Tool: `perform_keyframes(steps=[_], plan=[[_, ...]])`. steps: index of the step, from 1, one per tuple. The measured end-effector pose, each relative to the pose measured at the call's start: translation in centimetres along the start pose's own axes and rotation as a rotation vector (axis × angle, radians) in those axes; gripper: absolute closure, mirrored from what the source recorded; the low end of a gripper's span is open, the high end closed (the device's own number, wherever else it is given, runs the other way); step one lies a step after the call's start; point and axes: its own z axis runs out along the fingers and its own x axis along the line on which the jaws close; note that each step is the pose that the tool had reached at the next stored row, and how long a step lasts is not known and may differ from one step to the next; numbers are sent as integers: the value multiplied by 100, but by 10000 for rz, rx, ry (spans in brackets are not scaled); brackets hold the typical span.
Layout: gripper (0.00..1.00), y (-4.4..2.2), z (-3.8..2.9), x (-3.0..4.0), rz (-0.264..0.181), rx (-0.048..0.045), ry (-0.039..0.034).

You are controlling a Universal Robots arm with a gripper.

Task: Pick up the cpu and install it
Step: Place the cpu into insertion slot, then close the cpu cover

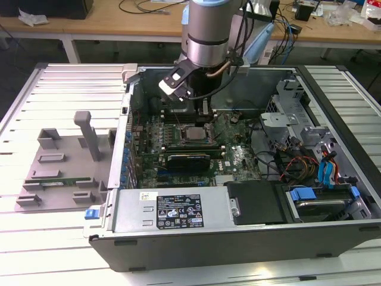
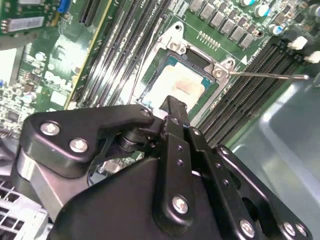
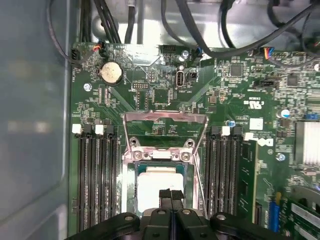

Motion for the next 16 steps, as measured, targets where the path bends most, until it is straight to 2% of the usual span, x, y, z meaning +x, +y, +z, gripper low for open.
perform_keyframes(steps=[2, 4, 7, 8, 16], plan=[[89, 1, -97, -2, 0, -1, 1], [89, 1, -222, -5, 0, -1, 1], [89, 2, -314, -7, 0, 0, 1], [89, 2, -333, -8, 0, 0, 1], [89, 3, -336, -8, -1, -1, 1]])
